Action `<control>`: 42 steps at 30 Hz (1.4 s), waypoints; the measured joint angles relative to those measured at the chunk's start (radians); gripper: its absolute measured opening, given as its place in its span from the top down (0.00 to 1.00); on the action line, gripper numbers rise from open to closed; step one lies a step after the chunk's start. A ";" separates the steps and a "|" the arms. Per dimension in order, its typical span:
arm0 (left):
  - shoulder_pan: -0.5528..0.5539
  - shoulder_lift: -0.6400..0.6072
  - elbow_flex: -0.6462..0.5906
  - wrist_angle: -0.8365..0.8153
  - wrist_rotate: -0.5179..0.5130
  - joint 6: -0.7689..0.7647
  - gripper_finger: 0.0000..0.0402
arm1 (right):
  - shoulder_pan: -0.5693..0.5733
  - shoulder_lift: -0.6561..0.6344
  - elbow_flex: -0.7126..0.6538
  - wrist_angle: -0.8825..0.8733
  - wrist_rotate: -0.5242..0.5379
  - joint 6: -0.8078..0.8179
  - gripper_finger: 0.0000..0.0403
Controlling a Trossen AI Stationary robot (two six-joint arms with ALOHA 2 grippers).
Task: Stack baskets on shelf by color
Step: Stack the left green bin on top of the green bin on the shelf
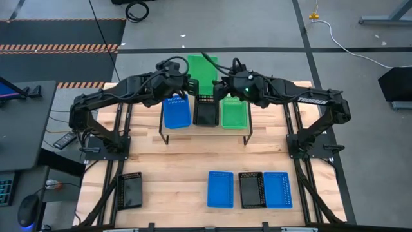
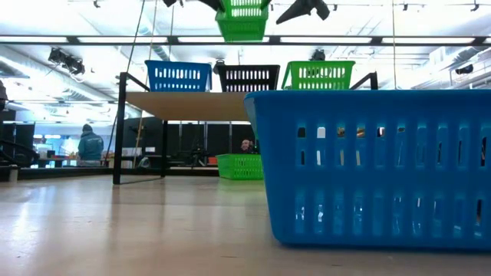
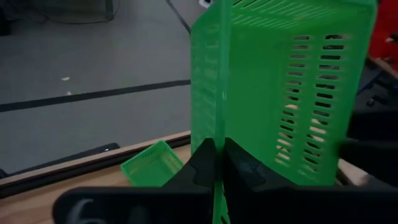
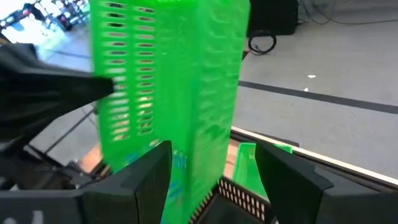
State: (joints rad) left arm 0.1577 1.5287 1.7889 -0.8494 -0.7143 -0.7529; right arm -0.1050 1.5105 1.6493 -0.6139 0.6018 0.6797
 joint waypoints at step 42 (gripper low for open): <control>-0.093 -0.165 0.001 0.081 0.121 0.474 0.62 | -0.046 -0.147 0.000 -0.719 -0.356 0.552 0.98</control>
State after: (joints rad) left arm 0.0644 1.3636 1.7895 -0.7687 -0.5936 -0.2785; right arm -0.1506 1.3639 1.6497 -1.3330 0.2458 1.2319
